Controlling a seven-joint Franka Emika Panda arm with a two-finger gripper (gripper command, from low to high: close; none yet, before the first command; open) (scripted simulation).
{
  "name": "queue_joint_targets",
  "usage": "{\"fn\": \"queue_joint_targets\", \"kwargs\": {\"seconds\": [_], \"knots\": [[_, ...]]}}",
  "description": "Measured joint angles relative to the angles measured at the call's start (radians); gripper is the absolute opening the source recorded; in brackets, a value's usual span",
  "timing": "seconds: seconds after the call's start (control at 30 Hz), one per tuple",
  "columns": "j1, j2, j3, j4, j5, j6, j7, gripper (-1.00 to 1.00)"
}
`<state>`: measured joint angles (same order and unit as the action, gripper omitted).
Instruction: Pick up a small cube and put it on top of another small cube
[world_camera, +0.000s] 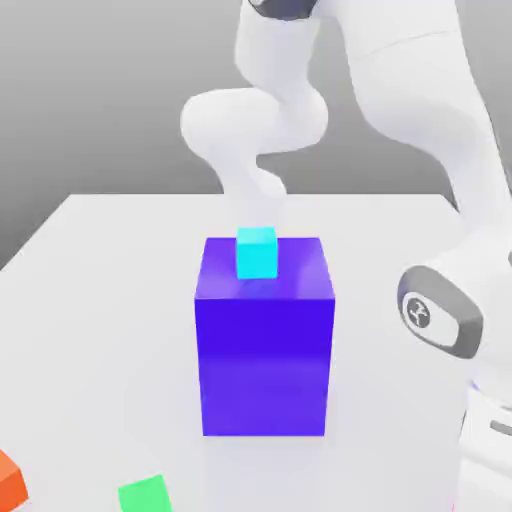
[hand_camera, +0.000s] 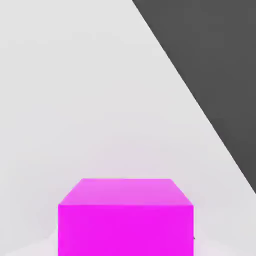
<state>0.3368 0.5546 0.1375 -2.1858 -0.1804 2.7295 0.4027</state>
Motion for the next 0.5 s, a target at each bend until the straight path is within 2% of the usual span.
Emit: {"fn": "queue_joint_targets", "kwargs": {"seconds": [0.13, 0.5], "knots": [[-0.024, -0.121, 0.029, -0.028, 0.037, -0.092, -0.025, -1.0], [-0.279, -0.282, -0.214, -0.128, 0.206, -0.149, 0.16, -1.0]]}}
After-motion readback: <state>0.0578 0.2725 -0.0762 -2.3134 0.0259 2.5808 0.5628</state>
